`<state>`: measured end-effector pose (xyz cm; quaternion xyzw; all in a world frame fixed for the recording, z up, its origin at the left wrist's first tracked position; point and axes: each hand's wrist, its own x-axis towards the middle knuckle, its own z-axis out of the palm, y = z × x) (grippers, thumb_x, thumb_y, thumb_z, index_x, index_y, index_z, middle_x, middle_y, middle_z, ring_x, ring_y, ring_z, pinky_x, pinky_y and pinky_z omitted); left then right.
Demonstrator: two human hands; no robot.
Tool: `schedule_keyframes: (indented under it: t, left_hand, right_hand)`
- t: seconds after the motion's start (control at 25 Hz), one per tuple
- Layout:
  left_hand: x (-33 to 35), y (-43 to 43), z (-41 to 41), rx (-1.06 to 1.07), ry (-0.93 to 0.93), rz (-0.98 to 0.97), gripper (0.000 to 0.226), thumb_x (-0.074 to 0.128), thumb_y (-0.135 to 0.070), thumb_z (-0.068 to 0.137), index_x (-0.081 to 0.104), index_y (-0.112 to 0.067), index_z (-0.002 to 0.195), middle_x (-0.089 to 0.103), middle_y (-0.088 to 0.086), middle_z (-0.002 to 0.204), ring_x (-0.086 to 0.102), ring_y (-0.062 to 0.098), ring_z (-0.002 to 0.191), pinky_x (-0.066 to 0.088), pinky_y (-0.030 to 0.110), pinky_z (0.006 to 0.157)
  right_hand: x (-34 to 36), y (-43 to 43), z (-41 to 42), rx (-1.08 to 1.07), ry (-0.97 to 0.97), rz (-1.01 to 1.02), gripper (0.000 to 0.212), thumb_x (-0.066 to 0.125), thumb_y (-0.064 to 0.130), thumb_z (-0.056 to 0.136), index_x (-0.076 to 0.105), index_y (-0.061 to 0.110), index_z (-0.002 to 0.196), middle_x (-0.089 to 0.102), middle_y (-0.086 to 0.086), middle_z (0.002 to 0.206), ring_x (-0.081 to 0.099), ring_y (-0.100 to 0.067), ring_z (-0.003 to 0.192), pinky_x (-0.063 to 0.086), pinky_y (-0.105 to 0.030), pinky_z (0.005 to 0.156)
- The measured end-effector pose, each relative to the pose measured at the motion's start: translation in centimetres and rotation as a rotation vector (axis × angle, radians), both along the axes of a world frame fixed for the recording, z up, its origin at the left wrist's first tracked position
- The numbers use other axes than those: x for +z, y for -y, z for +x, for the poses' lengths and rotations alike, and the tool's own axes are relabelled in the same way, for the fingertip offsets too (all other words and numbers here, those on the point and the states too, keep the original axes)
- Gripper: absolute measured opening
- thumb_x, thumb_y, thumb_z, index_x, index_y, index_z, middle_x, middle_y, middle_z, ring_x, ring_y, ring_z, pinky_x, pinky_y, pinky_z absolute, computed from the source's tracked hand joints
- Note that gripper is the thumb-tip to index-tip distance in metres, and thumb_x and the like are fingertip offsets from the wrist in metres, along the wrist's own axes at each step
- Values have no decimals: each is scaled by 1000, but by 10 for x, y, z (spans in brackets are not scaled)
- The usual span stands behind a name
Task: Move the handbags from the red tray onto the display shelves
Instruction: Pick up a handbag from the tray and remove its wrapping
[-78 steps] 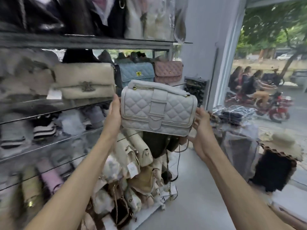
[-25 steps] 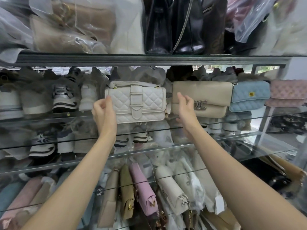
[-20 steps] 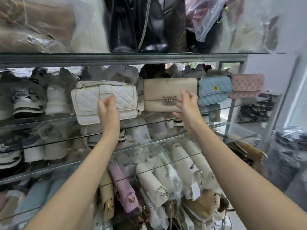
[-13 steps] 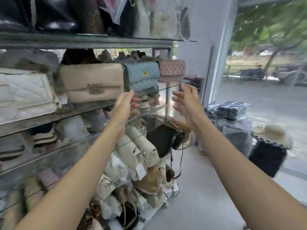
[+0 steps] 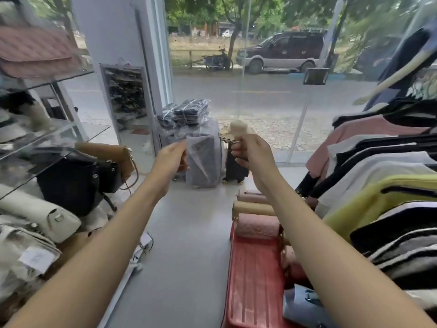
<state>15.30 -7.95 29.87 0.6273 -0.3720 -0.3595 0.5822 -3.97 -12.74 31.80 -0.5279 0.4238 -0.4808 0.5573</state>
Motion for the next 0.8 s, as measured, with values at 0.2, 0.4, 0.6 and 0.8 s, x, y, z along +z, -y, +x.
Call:
schedule_keyframes:
  t: [0.2,0.4,0.6,0.8]
  left_hand:
    - [-62,30,-54,-145,-9,151,39,49,-30,105,43,-19,68,39,-3,59,39,16,58,45,33,70]
    - [-112,67,-76,-234,14,273,32,47,-25,105,49,-15,74,42,1,65,41,15,57,46,32,70]
    - [-173,134,-75,-295,4,445,21,51,-18,98,61,-11,81,51,3,70,45,15,60,46,25,62]
    - [-244,197,-67,-375,5,630,18,51,-25,104,60,-11,98,58,2,81,52,14,66,44,23,62]
  right_hand:
    - [-51,16,-46,-102,-82,123,17,49,21,102,65,16,98,67,1,81,61,-12,75,50,-28,74]
    - [-105,46,-72,-172,-149,258,19,49,20,101,65,14,106,67,-4,92,63,-13,78,51,-28,73]
    - [-161,100,-78,-249,-216,373,20,43,20,103,62,21,95,68,-2,90,62,-13,77,48,-28,69]
    - [-235,156,-79,-346,-257,555,17,47,24,103,62,19,97,67,-5,93,62,-16,81,51,-32,75]
